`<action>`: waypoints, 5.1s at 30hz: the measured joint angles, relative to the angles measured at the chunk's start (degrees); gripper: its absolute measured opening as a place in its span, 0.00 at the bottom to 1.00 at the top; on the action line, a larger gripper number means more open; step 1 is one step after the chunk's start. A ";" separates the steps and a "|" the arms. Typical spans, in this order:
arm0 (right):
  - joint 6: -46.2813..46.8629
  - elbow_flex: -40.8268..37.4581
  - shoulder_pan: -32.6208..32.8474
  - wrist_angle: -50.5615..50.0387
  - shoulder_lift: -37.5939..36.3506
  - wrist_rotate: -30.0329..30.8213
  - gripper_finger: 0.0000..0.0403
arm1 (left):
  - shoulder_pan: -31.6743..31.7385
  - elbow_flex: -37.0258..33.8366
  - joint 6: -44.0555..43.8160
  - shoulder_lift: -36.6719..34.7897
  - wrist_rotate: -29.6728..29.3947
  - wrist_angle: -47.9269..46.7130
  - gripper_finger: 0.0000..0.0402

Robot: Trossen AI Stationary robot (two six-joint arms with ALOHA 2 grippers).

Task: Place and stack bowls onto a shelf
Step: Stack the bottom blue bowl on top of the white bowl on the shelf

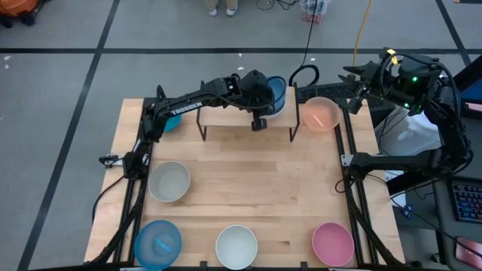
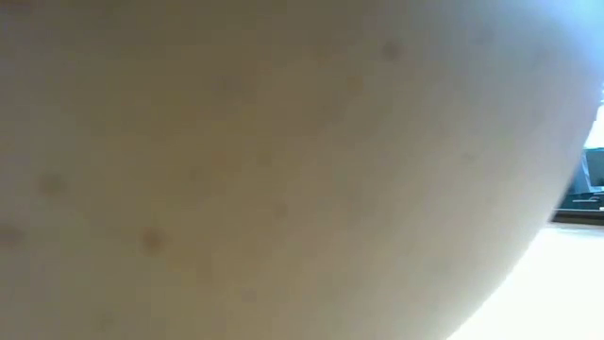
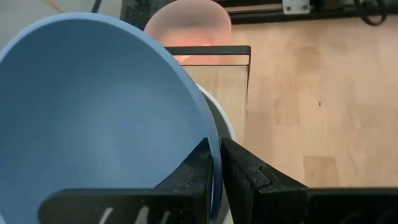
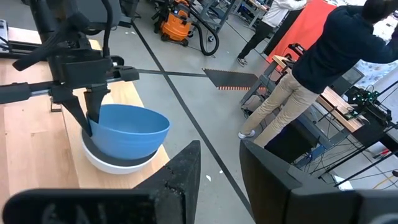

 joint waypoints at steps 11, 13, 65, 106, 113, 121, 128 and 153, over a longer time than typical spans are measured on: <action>-0.02 0.00 0.01 0.00 0.00 0.00 0.27 | 0.00 0.00 -1.72 0.00 0.00 0.11 0.09; -0.02 -0.02 0.02 0.00 0.00 -0.01 0.27 | 0.00 0.00 -2.18 -0.02 0.00 0.11 0.09; -1.11 -0.02 0.00 0.02 -0.02 0.00 0.27 | -0.87 -0.02 -2.17 -0.91 -5.94 1.35 0.15; -1.75 -0.02 0.02 1.01 -0.02 0.00 0.27 | -1.17 -0.02 12.03 -0.98 -11.14 -2.66 0.16; -1.75 -0.02 0.02 1.01 -0.02 0.02 0.27 | -0.89 -0.02 12.70 -1.01 -9.01 -6.96 0.16; -1.75 -0.02 0.00 1.01 -0.02 0.00 0.27 | -0.61 -0.02 12.00 -1.03 -8.29 -6.36 0.16; -1.68 -0.02 0.01 0.90 -0.02 0.00 0.27 | -1.74 -0.02 15.67 -1.03 -6.65 -5.08 0.16; -1.55 -0.02 0.00 0.85 -0.04 0.00 0.27 | -1.77 0.00 12.42 -1.09 -12.04 -5.07 0.14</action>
